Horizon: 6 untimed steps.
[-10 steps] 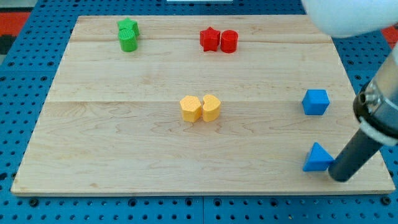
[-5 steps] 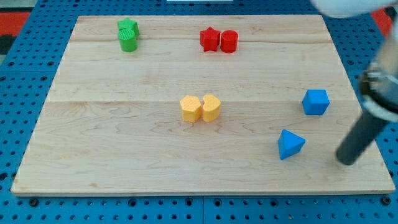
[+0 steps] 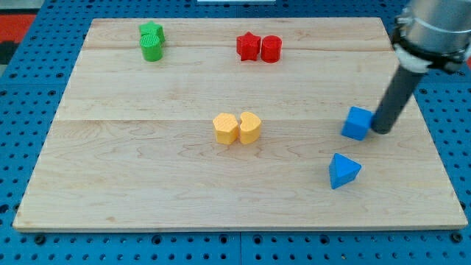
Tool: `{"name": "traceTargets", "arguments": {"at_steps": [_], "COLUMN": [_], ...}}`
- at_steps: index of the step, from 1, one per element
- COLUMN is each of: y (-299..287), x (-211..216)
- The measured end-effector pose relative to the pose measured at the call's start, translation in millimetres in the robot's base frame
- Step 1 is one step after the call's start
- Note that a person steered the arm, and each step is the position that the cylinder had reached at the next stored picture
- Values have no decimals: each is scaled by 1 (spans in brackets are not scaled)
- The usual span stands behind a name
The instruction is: Push the blue cube into the blue triangle
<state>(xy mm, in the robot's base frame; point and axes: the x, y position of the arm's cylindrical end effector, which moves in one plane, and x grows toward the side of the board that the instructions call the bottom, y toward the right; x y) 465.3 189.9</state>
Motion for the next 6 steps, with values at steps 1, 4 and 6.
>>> {"name": "traceTargets", "arguments": {"at_steps": [1, 4, 6], "y": [6, -30, -28], "x": [-17, -14, 5]}}
